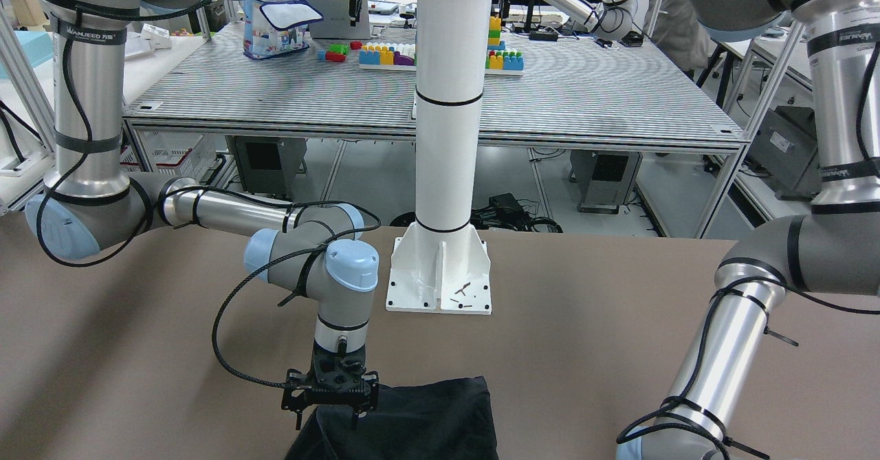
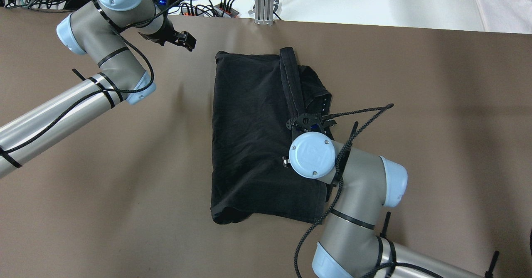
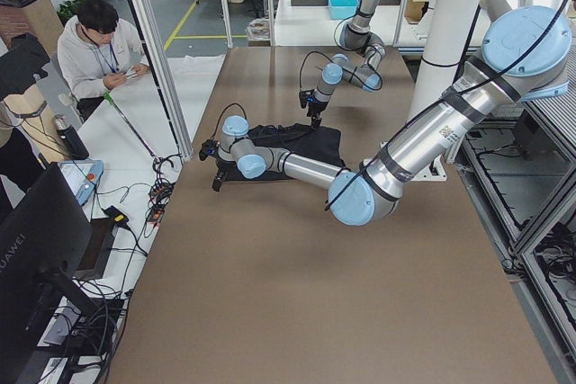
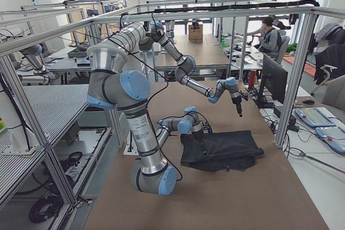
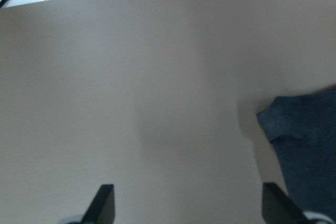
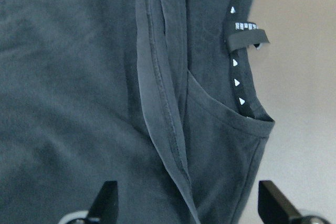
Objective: Fold clothes
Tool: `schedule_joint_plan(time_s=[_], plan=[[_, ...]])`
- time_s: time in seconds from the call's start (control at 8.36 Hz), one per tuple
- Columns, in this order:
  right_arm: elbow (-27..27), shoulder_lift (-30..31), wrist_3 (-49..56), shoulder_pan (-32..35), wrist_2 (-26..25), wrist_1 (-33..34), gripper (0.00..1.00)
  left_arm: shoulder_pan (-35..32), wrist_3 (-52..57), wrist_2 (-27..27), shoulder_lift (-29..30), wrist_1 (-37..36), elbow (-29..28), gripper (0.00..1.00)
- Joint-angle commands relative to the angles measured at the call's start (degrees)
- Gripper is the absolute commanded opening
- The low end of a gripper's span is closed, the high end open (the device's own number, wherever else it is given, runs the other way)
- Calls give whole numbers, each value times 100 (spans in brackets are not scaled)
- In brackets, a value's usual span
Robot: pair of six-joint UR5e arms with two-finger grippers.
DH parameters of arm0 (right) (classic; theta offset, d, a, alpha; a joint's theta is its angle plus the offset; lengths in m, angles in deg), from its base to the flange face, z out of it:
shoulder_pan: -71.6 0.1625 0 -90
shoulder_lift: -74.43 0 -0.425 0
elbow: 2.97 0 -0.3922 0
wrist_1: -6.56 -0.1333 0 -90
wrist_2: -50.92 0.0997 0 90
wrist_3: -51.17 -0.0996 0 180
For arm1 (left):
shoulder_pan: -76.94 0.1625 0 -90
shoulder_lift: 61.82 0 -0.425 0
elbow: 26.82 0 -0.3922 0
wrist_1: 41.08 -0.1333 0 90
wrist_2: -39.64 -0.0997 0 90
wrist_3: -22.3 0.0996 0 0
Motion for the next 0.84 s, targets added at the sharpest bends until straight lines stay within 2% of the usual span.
schedule_joint_plan(time_s=[0.0, 0.24, 0.6, 0.72], plan=[[1022, -649, 220, 165, 19, -27, 94, 0, -7, 1, -8, 0, 7, 100], [1244, -633, 1088, 174, 19, -19, 94, 0, 11, 1, -43, 0, 7, 100], [1499, -642, 1547, 183, 19, -54, 92, 0, 28, 1, -43, 0, -2, 100], [1526, -642, 1653, 262, 28, -123, 89, 0, 37, 1, -43, 0, -2, 100]])
